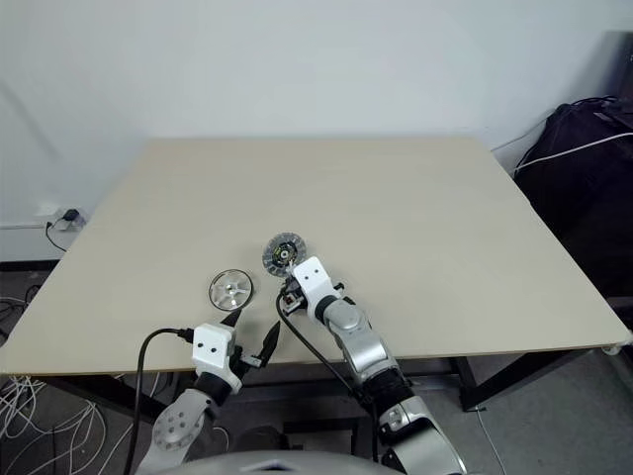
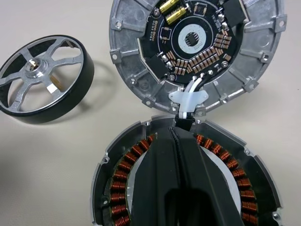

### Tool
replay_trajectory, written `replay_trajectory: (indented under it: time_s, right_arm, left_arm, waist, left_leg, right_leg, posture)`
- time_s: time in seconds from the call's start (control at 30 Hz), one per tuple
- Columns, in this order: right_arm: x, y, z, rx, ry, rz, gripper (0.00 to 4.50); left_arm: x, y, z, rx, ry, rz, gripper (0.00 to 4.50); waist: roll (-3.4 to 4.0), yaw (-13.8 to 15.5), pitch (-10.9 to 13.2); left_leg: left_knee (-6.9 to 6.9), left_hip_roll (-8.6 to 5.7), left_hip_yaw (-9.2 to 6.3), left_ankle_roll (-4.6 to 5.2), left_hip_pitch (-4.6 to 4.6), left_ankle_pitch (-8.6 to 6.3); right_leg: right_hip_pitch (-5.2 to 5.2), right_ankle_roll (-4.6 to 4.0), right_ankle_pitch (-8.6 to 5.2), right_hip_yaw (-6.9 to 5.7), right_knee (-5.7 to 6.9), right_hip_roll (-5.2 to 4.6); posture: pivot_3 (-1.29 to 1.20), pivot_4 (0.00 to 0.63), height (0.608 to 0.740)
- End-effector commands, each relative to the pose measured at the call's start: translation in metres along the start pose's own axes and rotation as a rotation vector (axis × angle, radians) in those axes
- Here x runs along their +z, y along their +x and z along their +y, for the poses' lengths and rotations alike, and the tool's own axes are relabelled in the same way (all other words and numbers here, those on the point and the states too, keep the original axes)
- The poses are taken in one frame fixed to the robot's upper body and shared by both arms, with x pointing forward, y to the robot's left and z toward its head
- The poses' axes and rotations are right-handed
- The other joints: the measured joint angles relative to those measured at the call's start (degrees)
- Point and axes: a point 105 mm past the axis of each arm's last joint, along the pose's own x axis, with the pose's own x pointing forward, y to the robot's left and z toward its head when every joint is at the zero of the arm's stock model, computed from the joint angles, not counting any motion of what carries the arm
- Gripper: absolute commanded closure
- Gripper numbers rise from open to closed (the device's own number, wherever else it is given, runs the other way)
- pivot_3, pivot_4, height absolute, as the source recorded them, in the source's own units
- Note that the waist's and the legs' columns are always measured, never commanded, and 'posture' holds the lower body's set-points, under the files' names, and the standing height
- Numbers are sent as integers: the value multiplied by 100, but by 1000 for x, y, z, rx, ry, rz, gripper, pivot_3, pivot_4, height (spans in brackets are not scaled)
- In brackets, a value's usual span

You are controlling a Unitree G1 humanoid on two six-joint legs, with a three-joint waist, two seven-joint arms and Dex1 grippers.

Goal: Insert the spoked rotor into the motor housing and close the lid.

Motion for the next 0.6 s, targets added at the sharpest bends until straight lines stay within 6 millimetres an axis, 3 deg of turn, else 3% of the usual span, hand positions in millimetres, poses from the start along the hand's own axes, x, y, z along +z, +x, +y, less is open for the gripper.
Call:
replay_trajectory:
  time_s: [0.03, 0.6]
  right_arm:
    - [14, 4, 3, 10, -21, -47, 4476]
    - [12, 12, 14, 53, -11, -40, 4476]
  left_arm:
    - [15, 2, -1, -7, 17, -63, 0]
    - [12, 2, -1, -11, 18, -59, 0]
  waist:
    - [0, 0, 0]
    - [0, -39, -1]
  left_leg:
    - [0, 0, 0, 0, 0, 0]
    - [0, 2, 1, -5, 7, 3]
  right_leg:
    - [0, 0, 0, 0, 0, 0]
    - [4, 1, 1, 0, 3, 1]
  posture:
    - [0, 0, 740]
    - [0, 0, 740]
